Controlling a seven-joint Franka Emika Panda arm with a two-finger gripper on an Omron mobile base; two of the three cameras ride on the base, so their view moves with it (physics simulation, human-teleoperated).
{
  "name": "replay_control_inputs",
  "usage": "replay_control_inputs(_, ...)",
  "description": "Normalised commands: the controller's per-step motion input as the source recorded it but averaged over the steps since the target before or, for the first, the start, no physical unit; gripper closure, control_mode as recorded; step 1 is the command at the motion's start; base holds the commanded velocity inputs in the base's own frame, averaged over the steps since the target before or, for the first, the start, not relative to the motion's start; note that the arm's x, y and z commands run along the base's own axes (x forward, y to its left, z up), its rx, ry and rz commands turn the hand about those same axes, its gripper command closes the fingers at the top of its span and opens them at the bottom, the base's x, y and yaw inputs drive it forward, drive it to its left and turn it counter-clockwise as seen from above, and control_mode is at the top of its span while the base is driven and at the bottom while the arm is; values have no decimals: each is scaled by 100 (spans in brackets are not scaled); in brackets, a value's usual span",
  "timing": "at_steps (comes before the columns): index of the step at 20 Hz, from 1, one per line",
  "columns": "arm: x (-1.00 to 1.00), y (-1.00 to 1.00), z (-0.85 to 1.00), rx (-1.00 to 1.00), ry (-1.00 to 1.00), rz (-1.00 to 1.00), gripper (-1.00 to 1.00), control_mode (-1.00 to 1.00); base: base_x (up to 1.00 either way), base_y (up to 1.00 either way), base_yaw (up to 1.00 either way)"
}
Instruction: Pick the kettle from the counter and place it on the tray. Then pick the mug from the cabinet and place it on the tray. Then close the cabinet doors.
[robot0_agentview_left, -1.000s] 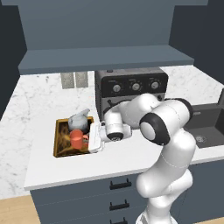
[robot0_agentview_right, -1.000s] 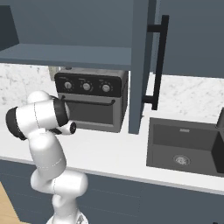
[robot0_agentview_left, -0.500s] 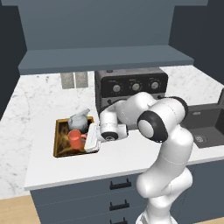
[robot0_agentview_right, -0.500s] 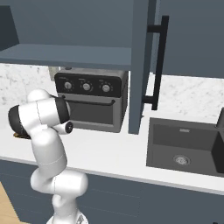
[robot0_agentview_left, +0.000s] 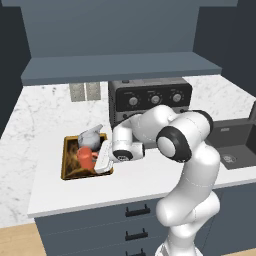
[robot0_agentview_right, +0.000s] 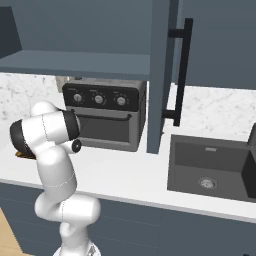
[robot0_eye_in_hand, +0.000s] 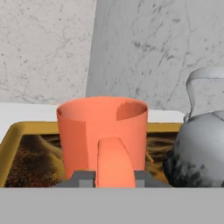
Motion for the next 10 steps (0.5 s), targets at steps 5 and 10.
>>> replay_control_inputs(5,0,-20,-3,0,0,0,-100,-100,0,0,0)
replay_control_inputs(10,0,-26,4,5,0,0,-100,-100,0,0,0)
